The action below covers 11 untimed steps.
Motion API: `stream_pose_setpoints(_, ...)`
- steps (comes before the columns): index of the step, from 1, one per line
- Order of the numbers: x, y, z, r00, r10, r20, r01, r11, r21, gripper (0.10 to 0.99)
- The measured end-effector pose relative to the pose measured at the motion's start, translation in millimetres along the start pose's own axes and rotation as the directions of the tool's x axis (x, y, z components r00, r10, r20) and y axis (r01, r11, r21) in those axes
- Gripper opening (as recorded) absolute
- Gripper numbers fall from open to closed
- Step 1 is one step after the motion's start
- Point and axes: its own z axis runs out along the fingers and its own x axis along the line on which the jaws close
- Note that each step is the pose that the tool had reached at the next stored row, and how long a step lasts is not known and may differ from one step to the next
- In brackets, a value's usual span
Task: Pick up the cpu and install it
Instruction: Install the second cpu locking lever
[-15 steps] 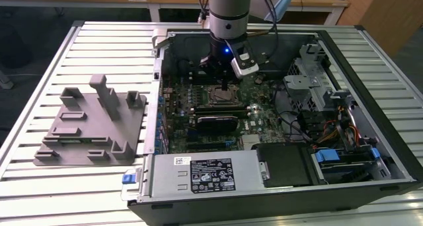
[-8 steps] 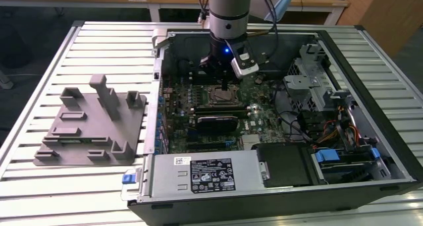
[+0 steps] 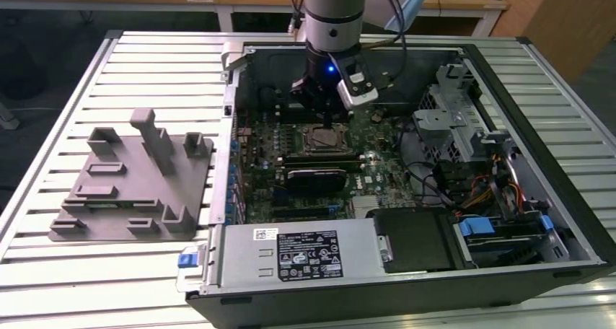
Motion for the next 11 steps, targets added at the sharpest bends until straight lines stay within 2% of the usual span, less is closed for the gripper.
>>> stream_pose_setpoints(4,-0.3,0.2,-5.6,1.0,0.0,0.0,0.0,1.0,0.0,0.106)
stream_pose_setpoints(11,-0.4,0.0,-6.2,1.0,0.0,-0.0001,0.0,1.0,0.0,0.106)
